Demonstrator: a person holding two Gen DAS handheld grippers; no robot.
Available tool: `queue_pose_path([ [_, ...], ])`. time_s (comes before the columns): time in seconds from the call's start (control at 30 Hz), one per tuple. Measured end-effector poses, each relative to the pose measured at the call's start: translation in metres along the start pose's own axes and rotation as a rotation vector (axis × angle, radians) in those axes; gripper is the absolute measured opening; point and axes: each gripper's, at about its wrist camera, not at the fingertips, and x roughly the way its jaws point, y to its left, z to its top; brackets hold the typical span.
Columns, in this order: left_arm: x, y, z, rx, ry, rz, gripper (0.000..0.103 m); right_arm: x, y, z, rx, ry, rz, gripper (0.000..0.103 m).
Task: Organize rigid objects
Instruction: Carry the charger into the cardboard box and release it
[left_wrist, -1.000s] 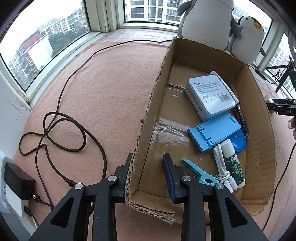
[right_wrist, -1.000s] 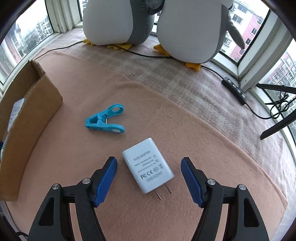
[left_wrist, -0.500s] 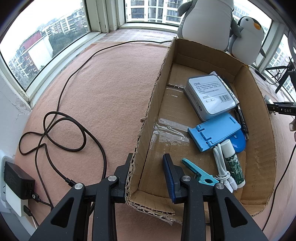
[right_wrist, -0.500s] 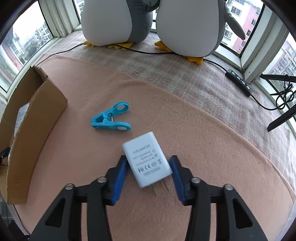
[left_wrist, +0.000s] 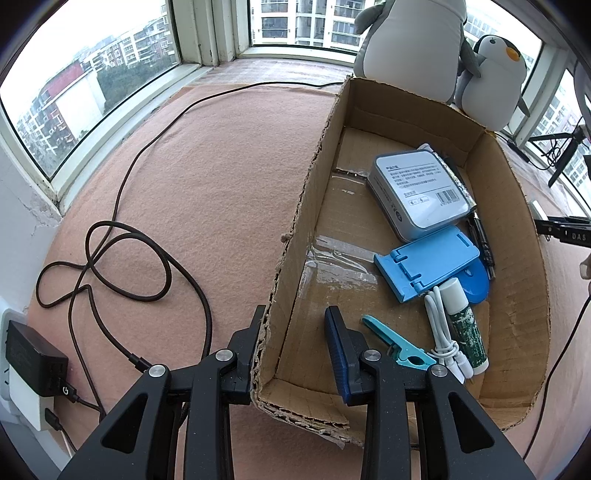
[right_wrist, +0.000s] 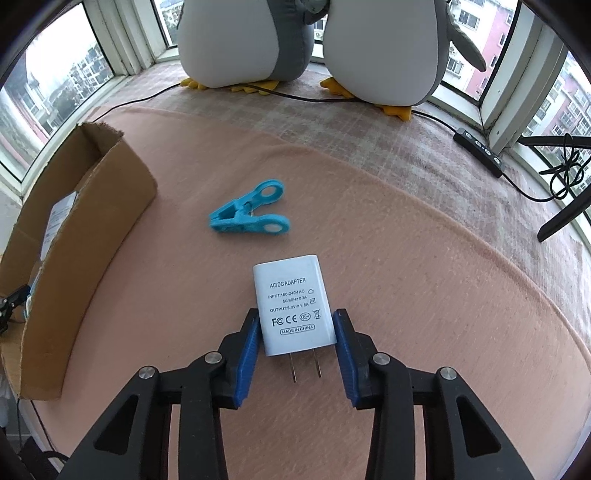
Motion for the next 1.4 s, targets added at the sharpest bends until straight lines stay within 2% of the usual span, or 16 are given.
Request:
queue_pose_path([
  [0.3,0.0,0.0,0.0,-0.003,0.0,-0.003,0.034,-0.011,0.017,-0.013,0.052,-0.054,0.062,0.035],
  [0.53,-0.001,0.0,0.0,-0.002,-0.001,-0.004,0.034,-0.034,0.044,-0.004,0.048,-0.108,0.136,0.035],
  [0.8,-0.001,0.001,0.0,-0.005,-0.002,-0.006,0.034,-0.072,0.118,0.017,-0.102,-0.183,0.212,0.035],
  [0.93,-0.001,0.002,0.001,-0.012,-0.003,-0.011,0.034,-0.075,0.157,0.026,-0.166,-0.183,0.243,0.035],
  [1.07,-0.001,0.002,0.001,-0.013,-0.006,-0.016,0.034,-0.062,0.193,0.033,-0.229,-0.151,0.246,0.035],
  [1.4,-0.001,0.002,0.0,-0.015,-0.008,-0.018,0.034,-0.034,0.25,0.032,-0.314,-0.085,0.242,0.035],
])
